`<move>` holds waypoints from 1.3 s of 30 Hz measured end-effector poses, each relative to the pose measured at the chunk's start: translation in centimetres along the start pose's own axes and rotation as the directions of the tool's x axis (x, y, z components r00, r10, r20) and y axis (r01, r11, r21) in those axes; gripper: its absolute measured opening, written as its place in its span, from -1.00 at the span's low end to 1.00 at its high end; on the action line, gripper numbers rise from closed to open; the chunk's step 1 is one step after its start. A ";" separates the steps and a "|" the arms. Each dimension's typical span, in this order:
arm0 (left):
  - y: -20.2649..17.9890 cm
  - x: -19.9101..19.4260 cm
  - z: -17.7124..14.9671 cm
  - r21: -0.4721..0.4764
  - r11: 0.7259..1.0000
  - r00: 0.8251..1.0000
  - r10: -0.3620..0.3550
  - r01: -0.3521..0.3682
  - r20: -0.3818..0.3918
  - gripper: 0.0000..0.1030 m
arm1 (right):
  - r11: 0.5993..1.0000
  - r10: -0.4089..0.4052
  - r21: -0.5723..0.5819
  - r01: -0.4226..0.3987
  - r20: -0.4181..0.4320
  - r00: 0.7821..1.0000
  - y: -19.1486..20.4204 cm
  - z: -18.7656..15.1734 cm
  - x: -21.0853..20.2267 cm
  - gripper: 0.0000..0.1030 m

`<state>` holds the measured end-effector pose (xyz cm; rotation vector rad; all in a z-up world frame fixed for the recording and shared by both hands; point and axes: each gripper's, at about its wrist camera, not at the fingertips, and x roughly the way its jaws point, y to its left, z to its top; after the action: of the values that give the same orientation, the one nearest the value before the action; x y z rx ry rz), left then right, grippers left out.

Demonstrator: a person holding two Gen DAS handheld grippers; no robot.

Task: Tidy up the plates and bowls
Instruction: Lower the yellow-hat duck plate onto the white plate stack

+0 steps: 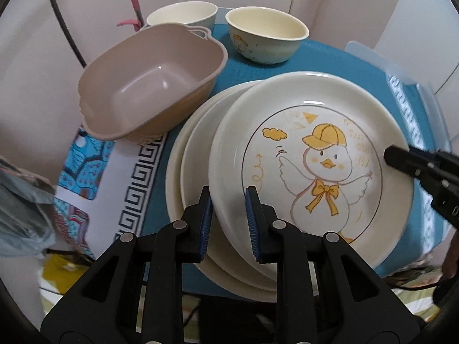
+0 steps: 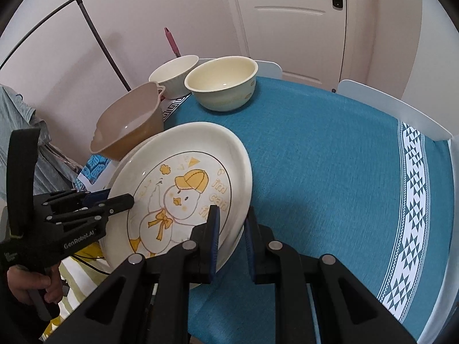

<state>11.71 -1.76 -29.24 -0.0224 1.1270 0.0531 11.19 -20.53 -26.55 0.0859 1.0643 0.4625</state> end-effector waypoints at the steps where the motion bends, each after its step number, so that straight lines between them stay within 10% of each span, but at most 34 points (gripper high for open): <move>1: -0.3 -0.1 -0.1 0.016 1.000 1.000 0.026 -0.026 0.006 -0.60 | 1.000 -0.001 -0.005 0.001 0.000 1.000 0.0 0.0 0.0 -0.70; 20: -2.1 -0.7 -0.3 0.130 0.958 0.967 0.248 -0.254 0.061 -0.60 | 0.998 -0.012 -0.068 0.012 -0.006 1.000 0.7 -0.1 1.0 -0.70; 39: 0.8 -5.6 1.6 0.009 0.989 0.983 0.147 -0.149 0.112 -0.60 | 0.996 0.036 -0.078 -0.033 0.036 0.999 1.7 1.6 -1.8 -0.70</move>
<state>10.69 -1.02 -23.47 0.0789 1.0158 0.1753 11.31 -19.46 -23.76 0.0442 1.0084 0.5313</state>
